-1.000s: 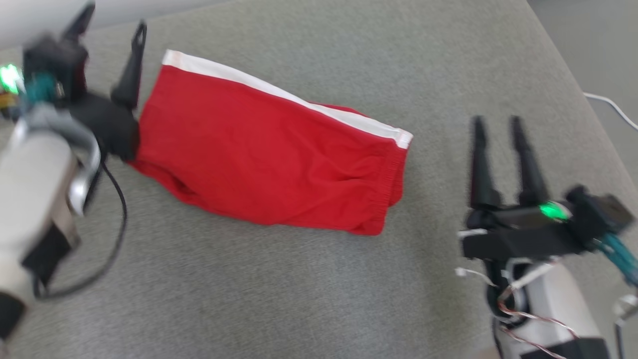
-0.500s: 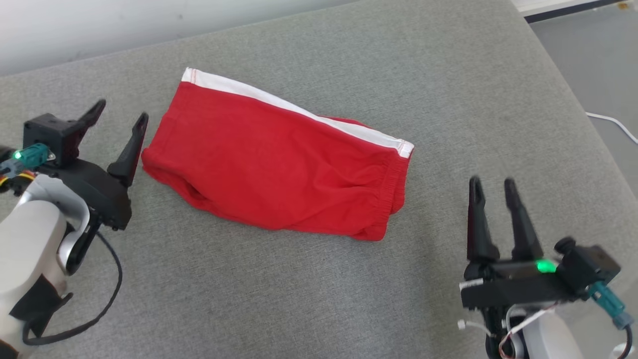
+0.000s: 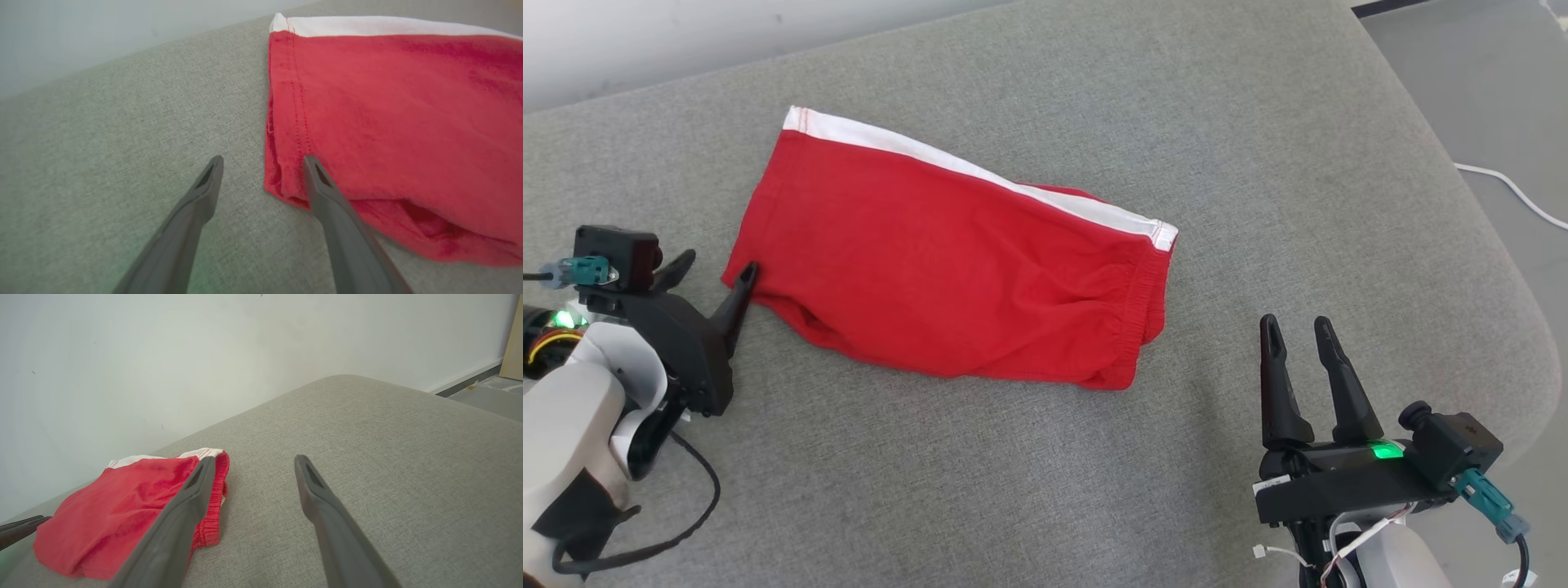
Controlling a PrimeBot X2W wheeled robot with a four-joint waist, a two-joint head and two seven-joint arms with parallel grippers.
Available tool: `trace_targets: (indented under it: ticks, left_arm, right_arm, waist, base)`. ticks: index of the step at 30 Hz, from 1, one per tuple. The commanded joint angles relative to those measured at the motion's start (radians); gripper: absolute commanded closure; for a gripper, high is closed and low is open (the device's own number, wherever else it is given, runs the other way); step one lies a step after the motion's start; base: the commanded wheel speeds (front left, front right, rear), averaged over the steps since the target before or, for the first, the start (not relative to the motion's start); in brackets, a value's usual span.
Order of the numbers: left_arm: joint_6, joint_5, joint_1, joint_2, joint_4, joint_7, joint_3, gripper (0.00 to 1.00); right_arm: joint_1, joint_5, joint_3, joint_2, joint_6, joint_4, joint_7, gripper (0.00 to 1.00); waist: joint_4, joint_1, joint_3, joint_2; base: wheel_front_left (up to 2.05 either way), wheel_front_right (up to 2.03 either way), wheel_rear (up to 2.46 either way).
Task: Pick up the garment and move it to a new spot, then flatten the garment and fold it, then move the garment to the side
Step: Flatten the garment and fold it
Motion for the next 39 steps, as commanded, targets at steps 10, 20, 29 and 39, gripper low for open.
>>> trace_targets:
  ticks: [10, 20, 29, 39]
  left_arm:
    - [-0.001, -0.089, -0.002, -0.018, -0.011, 0.055, -0.064, 1.0]
    - [0.0, -0.081, -0.004, -0.034, -0.022, -0.018, -0.111, 1.0]
    - [0.053, -0.079, 0.103, -0.077, -0.064, -0.124, -0.122, 1.0]
    - [0.175, -0.108, 0.307, -0.098, -0.267, -0.193, -0.122, 1.0]
  right_arm:
    - [-0.013, -0.008, 0.018, 0.002, -0.002, 0.006, 0.0, 0.0]
    - [0.018, -0.031, -0.007, 0.002, -0.002, 0.014, 0.0, 0.0]
    - [0.079, -0.055, -0.051, 0.002, -0.002, 0.026, 0.0, 0.0]
    - [0.157, -0.066, -0.102, 0.002, -0.002, 0.038, 0.0, 0.0]
  waist:
    - [0.007, 0.0, 0.0, 0.0]
    - [0.067, 0.0, -0.066, 0.0]
    - [0.162, 0.0, -0.152, 0.0]
    - [0.238, 0.0, -0.208, 0.0]
  base:
    - [0.0, 0.0, 0.0]
    - [0.0, 0.0, 0.0]
    - [0.0, 0.0, 0.0]
    - [0.0, 0.0, 0.0]
